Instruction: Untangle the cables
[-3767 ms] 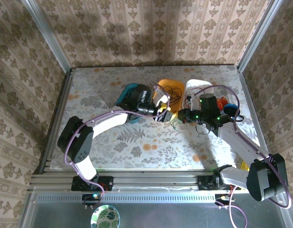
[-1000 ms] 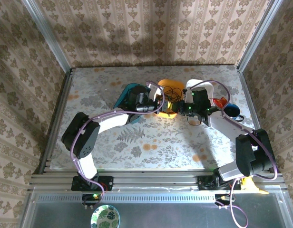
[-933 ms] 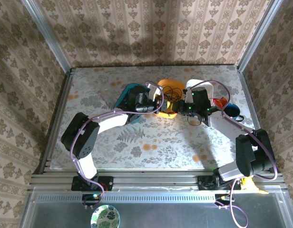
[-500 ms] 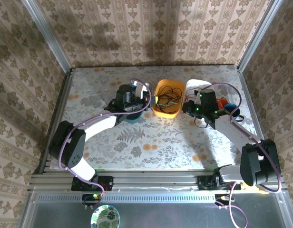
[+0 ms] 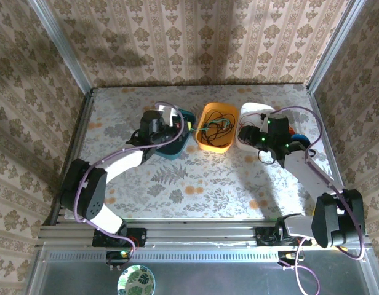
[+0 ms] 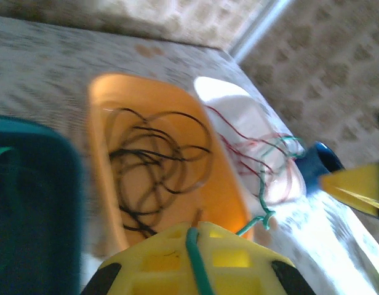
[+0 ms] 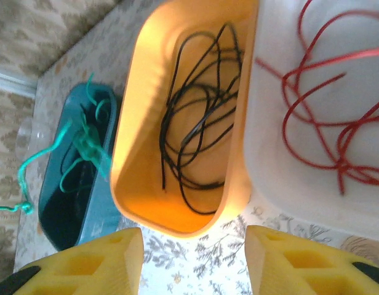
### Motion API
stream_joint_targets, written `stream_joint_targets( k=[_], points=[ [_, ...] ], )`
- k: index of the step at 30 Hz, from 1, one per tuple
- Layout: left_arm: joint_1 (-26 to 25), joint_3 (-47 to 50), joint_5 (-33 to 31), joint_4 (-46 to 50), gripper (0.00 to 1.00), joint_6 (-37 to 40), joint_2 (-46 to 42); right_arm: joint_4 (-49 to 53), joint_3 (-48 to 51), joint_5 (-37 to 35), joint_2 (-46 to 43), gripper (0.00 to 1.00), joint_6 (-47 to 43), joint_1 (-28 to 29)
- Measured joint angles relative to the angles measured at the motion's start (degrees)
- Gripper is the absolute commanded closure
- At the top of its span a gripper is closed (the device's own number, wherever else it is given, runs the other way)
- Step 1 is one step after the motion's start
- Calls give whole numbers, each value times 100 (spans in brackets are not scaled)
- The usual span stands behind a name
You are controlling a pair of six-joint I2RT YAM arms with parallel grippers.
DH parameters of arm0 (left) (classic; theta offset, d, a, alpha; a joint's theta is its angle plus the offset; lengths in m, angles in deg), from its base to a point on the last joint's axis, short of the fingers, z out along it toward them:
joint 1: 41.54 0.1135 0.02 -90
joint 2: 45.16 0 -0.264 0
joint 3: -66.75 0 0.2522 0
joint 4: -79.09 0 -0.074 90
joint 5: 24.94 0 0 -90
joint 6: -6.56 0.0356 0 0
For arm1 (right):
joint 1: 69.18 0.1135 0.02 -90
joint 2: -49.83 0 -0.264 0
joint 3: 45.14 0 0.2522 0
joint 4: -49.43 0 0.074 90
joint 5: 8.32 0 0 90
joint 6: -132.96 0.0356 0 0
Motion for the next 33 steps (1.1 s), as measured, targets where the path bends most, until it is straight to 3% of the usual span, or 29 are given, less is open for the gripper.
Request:
stream_joint_targets(
  k=[7, 16, 17, 19, 20, 22, 26, 33],
  points=[
    [566, 483, -1209, -326, 100, -728, -74, 57, 0, -151, -229, 49, -2, -48],
    [533, 503, -2347, -131, 100, -1084, -85, 205, 42, -149, -229, 49, -66, -48],
    [531, 514, -2391, -105, 92, -1104, -85, 227, 42, -149, -229, 49, -81, -48],
    [509, 553, -2498, -59, 49, -1132, -85, 256, 46, -149, -229, 49, -122, -48],
    [485, 575, -2527, -42, 34, -1130, -96, 267, 46, -151, -229, 49, -133, -48],
    [385, 619, -2590, 68, 18, -1121, -155, 269, 46, -151, -229, 49, -151, -48],
    [146, 629, -2702, 258, 9, -1005, -398, 269, 46, -149, -229, 49, -153, -48],
    [4, 629, -3344, 584, 7, -562, -1014, 295, 46, -326, -229, 48, -153, -48]
  ],
)
